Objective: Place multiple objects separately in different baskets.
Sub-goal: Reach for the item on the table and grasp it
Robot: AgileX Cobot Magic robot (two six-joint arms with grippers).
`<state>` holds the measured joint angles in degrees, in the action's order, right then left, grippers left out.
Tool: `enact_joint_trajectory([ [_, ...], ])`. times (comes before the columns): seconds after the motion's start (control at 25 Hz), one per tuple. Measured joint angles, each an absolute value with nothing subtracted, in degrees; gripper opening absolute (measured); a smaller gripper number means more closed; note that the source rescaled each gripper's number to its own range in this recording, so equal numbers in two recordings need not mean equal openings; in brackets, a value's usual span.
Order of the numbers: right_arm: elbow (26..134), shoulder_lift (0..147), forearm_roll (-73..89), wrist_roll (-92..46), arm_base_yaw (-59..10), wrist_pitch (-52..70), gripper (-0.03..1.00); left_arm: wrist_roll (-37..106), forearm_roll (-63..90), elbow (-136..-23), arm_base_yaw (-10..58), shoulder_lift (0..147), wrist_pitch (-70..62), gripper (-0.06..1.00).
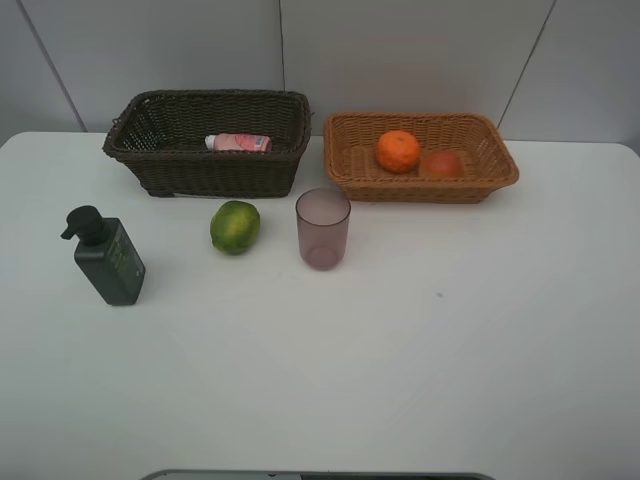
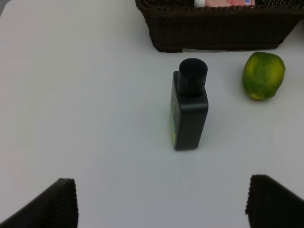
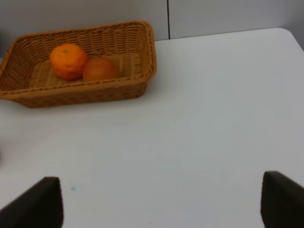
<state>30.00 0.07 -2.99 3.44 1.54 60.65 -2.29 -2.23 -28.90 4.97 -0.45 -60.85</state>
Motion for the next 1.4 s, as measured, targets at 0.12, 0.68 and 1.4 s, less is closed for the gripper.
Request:
enact_joint_trajectory([
  [0.12,30.00,0.07,-2.99,3.45,1.54,60.65,0.81,-2.29,-2.23,-28.90,4.97,-0.45,-60.85,0.92],
  [0.68,30.00,0.07,-2.93,3.39,1.54,60.65,0.81,-2.29,-2.23,-28.90,4.97,-0.45,-60.85,0.92],
  [1.4,30.00,0.07,-2.88,3.39,1.54,60.65,0.81,0.00,-2.23,-35.83,5.93,14.36,-57.16,0.92],
])
